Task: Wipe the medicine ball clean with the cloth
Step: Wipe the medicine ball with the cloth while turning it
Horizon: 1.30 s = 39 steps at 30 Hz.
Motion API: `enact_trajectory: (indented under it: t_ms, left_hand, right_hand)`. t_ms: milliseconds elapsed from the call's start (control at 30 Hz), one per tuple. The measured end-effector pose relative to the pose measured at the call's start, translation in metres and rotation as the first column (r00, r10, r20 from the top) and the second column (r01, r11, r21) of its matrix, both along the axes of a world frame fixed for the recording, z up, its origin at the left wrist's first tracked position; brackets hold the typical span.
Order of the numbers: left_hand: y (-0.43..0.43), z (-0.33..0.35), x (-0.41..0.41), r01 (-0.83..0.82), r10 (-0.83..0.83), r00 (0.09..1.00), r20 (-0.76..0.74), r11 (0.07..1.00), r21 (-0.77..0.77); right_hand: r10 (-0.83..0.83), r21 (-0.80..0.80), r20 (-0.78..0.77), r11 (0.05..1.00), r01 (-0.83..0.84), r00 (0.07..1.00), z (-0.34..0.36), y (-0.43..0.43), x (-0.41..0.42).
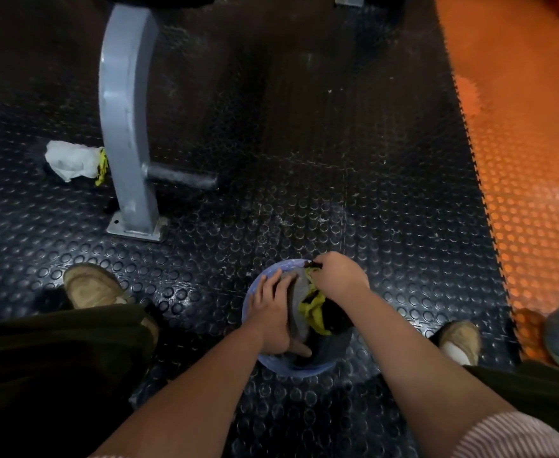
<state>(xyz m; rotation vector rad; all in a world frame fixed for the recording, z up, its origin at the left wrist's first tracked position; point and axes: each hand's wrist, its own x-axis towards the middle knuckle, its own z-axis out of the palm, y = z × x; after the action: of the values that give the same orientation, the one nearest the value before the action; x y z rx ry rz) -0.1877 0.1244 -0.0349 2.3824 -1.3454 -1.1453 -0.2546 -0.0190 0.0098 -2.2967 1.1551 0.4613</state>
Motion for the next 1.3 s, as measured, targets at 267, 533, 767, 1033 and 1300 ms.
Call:
enact_trajectory:
  t_ms: [267,533,767,1033,1300]
  left_hand:
    - [0.0,-0.007,0.006,-0.069,0.066,0.997,-0.038,0.995,-0.078]
    - [0.002,-0.003,-0.003,-0.136,0.129,0.989,-0.075,0.987,-0.088]
    - [-0.006,-0.002,-0.003,-0.213,0.201,0.974,-0.1,0.968,-0.13]
    - [-0.006,-0.007,-0.007,-0.197,0.188,0.978,-0.093,0.975,-0.106]
    - [0.001,-0.004,0.002,-0.276,0.25,0.951,-0.179,0.952,-0.133]
  right_hand:
    - [0.057,0.027,0.059,0.998,-0.059,0.997,0.019,0.031,-0.041]
    - [0.021,-0.02,0.011,1.0,-0.021,1.0,0.002,0.002,0.006]
    - [0.067,-0.017,0.063,0.998,-0.066,0.996,0.015,0.029,-0.031]
    - [0.018,-0.068,0.04,0.998,-0.015,0.999,0.006,0.013,-0.007]
    - [0.111,-0.022,-0.001,0.994,-0.111,0.994,-0.002,0.006,0.014]
